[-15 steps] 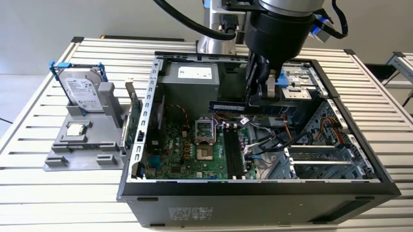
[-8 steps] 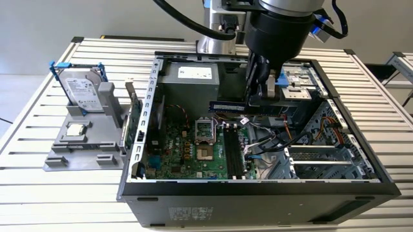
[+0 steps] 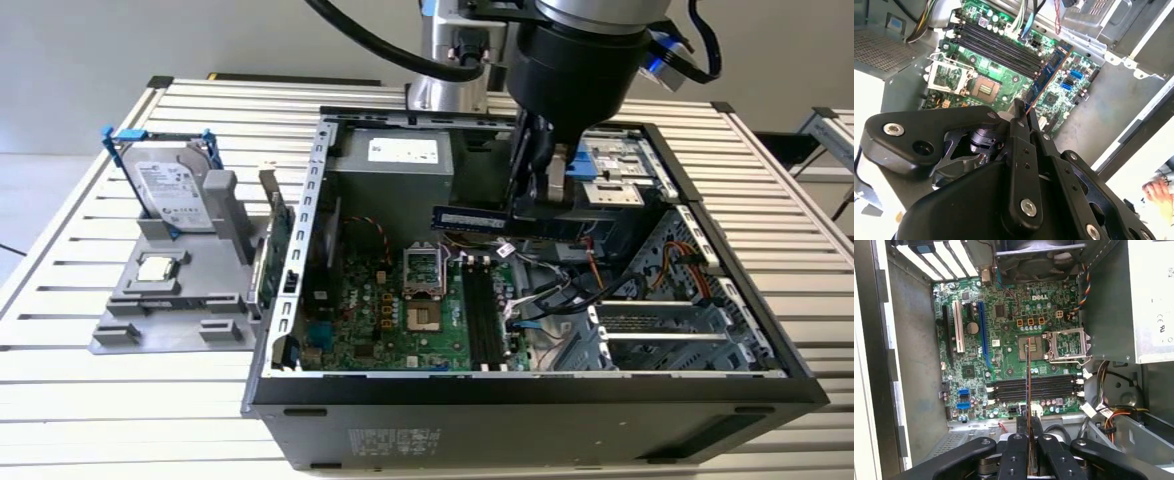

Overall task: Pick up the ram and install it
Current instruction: 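Pick up the ram and move it above insertion slot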

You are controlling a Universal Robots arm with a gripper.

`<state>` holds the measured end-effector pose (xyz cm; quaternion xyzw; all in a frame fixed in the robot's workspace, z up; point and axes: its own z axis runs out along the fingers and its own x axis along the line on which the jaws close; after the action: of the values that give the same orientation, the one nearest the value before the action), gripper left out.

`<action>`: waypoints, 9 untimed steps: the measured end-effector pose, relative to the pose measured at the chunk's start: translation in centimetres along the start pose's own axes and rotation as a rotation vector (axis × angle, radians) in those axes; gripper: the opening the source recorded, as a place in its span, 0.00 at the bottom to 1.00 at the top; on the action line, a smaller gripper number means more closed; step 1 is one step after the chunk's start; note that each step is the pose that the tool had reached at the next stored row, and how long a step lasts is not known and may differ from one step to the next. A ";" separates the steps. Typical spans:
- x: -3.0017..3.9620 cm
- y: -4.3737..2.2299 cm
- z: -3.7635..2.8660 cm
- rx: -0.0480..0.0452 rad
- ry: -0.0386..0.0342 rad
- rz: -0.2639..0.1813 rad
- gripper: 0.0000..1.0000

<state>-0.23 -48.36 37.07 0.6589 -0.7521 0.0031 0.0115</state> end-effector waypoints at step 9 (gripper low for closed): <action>0.00 0.00 0.00 -0.0019 -0.0007 0.076 0.00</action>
<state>-0.23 -48.36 37.07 0.6298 -0.7767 0.0026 0.0117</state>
